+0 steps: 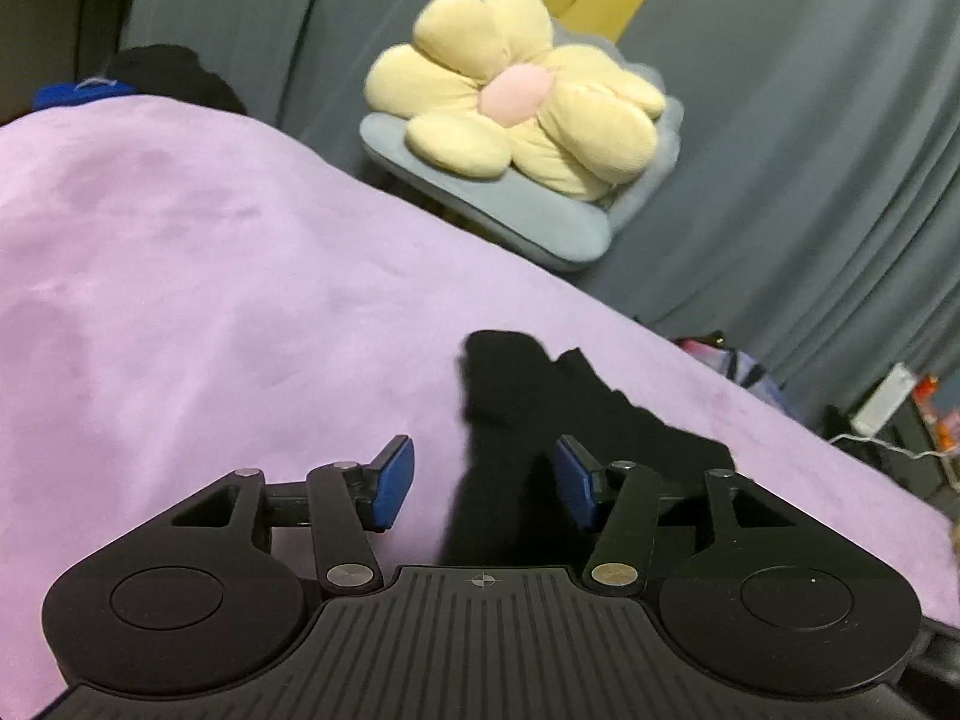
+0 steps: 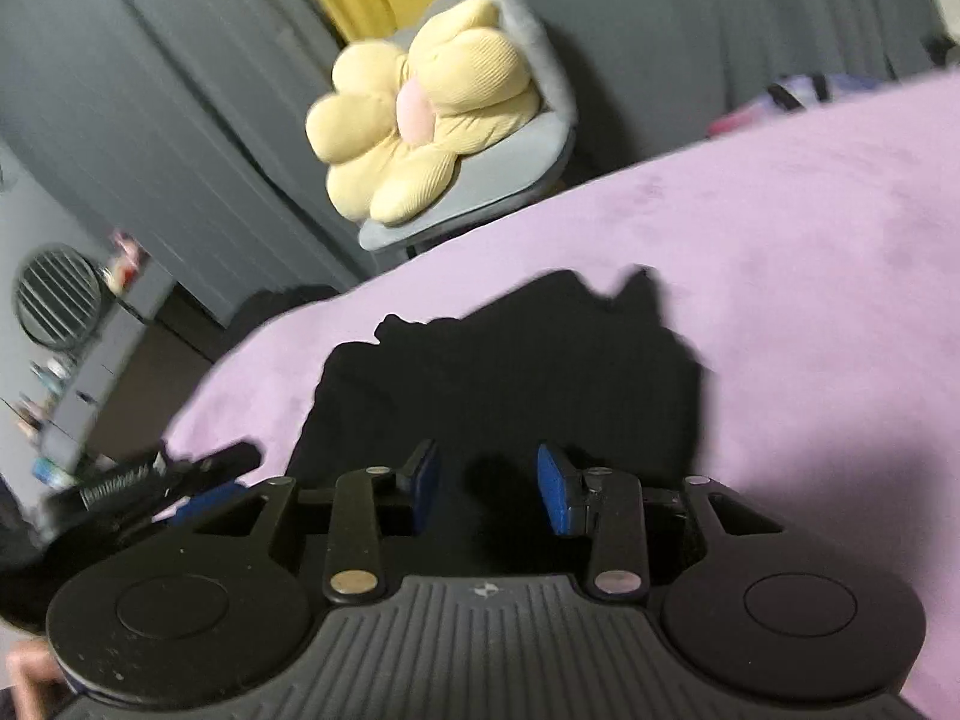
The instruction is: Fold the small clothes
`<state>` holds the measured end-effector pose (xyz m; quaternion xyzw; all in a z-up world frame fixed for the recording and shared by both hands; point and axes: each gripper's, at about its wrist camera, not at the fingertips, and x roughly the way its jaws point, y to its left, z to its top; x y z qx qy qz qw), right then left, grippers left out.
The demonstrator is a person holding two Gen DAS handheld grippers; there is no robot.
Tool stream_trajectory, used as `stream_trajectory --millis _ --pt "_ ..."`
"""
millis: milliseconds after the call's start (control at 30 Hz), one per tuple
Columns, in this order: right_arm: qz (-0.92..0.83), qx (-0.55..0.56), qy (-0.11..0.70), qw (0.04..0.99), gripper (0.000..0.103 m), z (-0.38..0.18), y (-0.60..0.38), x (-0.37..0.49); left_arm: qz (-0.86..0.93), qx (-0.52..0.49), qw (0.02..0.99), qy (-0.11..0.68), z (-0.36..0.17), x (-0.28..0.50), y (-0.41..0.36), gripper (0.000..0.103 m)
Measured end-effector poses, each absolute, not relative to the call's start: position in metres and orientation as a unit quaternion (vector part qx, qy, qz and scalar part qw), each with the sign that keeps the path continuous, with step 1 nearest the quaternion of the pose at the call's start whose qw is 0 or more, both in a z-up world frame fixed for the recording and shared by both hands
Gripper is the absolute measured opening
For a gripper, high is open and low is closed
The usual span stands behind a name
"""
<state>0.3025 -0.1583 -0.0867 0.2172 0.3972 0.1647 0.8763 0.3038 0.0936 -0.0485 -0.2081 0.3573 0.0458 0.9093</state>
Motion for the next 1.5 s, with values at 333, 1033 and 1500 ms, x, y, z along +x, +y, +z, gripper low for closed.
stream_trajectory --millis 333,1033,1500 --pt "0.085 0.141 0.302 0.939 0.035 -0.138 -0.149 0.353 0.072 -0.089 0.935 0.336 -0.105 0.365 0.056 0.097" --pt "0.1 0.045 0.35 0.93 0.037 -0.108 -0.152 0.306 0.041 -0.093 0.927 0.36 -0.1 0.355 0.066 0.098" --pt "0.137 0.315 0.46 0.819 0.028 -0.141 -0.232 0.188 -0.076 -0.164 0.896 0.406 -0.088 0.202 0.098 0.094"
